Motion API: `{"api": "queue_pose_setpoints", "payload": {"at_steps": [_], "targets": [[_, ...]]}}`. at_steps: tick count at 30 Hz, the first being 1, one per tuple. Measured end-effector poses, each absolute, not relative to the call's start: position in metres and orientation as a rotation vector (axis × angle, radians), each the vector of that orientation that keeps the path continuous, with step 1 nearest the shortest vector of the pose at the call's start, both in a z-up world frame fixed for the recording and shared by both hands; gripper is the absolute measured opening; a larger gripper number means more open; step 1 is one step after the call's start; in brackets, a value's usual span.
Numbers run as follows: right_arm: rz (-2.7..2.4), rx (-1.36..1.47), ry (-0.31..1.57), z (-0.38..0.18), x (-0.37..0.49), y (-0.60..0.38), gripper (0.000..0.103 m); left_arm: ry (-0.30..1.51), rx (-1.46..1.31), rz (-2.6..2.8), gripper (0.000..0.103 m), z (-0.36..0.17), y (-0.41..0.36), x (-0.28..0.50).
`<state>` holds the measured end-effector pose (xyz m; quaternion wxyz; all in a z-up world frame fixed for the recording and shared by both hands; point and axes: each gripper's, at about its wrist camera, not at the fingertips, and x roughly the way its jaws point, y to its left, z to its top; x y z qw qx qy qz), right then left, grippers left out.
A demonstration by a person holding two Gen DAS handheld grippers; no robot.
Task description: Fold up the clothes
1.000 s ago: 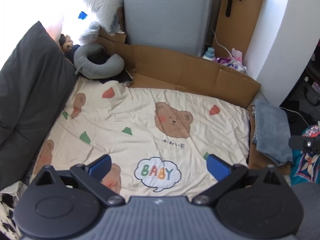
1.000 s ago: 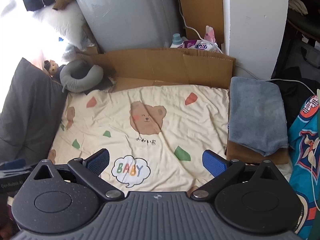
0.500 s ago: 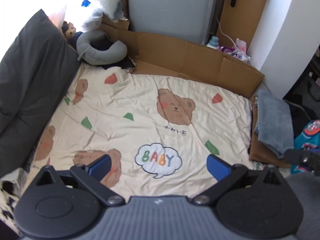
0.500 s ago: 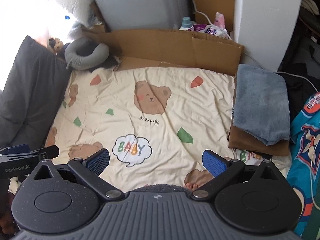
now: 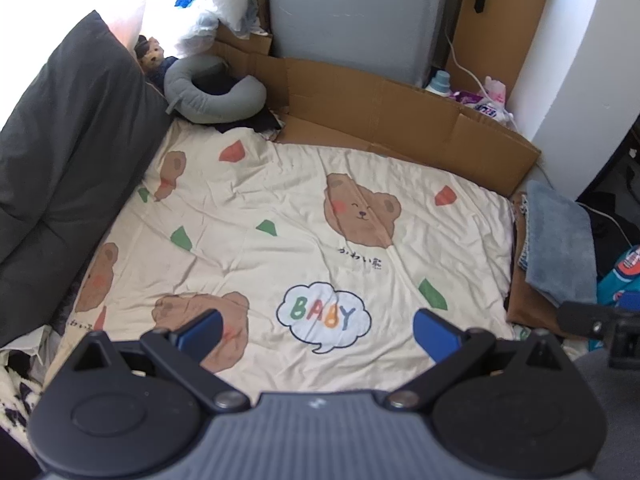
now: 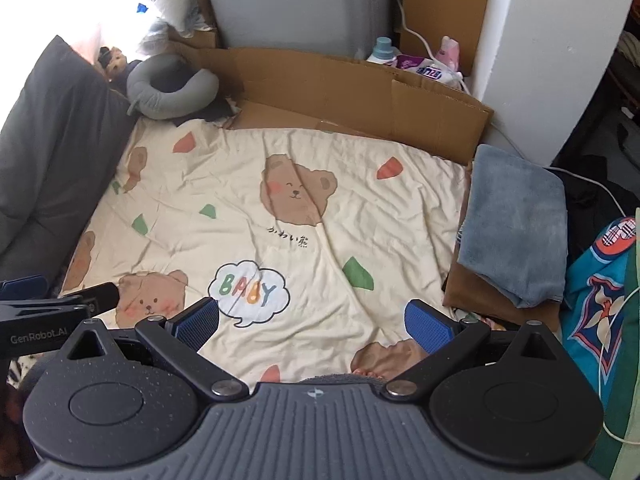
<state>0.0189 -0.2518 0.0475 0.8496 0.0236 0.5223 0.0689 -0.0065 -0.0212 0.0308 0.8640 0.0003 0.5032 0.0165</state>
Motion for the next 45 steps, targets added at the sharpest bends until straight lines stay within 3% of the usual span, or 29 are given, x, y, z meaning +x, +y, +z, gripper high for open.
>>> {"api": "queue_pose_setpoints", "payload": {"at_steps": [45], "targets": [[0.133, 0.061, 1.091, 0.0444, 0.0224, -0.2599, 0.102, 1.046, 0.017, 0.050, 0.099, 0.0300, -0.0148, -0.0059]]}}
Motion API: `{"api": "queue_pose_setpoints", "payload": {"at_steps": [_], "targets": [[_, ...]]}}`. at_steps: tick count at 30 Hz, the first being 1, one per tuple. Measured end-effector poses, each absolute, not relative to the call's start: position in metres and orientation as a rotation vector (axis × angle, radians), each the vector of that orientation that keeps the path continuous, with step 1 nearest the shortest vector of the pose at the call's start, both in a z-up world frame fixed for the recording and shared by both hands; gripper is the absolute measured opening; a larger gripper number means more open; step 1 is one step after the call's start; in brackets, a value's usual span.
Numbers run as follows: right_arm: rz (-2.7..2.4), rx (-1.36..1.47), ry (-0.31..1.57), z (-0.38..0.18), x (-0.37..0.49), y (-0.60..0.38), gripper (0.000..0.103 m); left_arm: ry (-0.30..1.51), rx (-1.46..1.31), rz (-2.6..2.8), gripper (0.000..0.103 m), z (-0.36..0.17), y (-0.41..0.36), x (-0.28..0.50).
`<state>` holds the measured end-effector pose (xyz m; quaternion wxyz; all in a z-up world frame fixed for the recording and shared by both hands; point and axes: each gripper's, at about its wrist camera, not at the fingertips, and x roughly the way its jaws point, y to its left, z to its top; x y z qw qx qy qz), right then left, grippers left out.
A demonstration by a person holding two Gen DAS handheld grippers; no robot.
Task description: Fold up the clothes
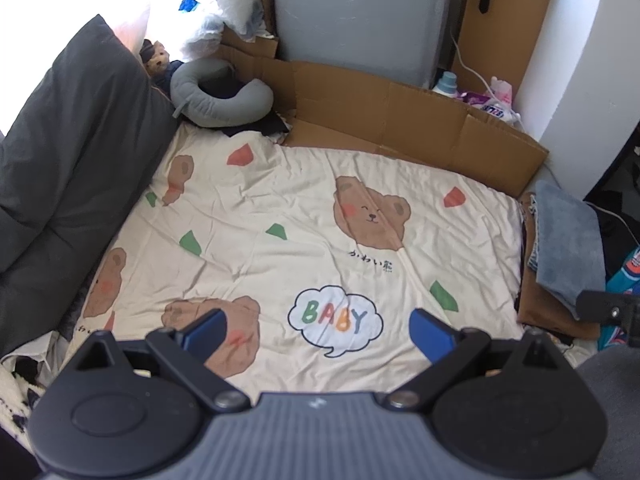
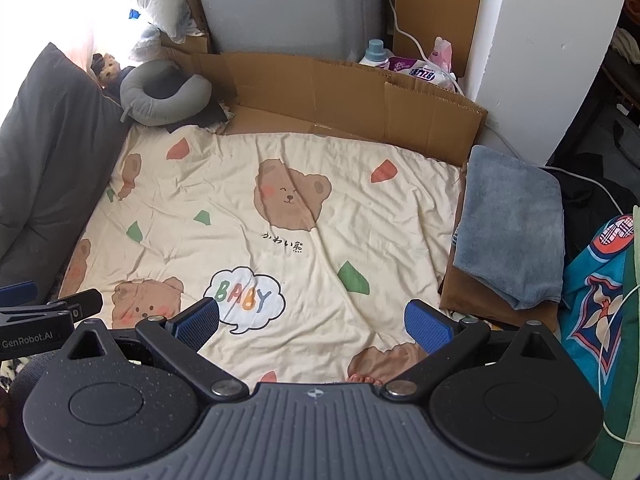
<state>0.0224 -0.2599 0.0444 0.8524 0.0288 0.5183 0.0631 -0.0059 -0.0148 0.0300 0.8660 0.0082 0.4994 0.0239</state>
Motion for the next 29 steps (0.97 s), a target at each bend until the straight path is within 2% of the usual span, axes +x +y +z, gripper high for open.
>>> {"api": "queue_pose_setpoints", "payload": {"at_steps": [29], "targets": [[0.133, 0.074, 1.073, 0.0454, 0.0186, -0.2639, 0.102, 1.037, 0.041, 0.093, 0.099, 0.0301, -0.0134, -0.0075]]}}
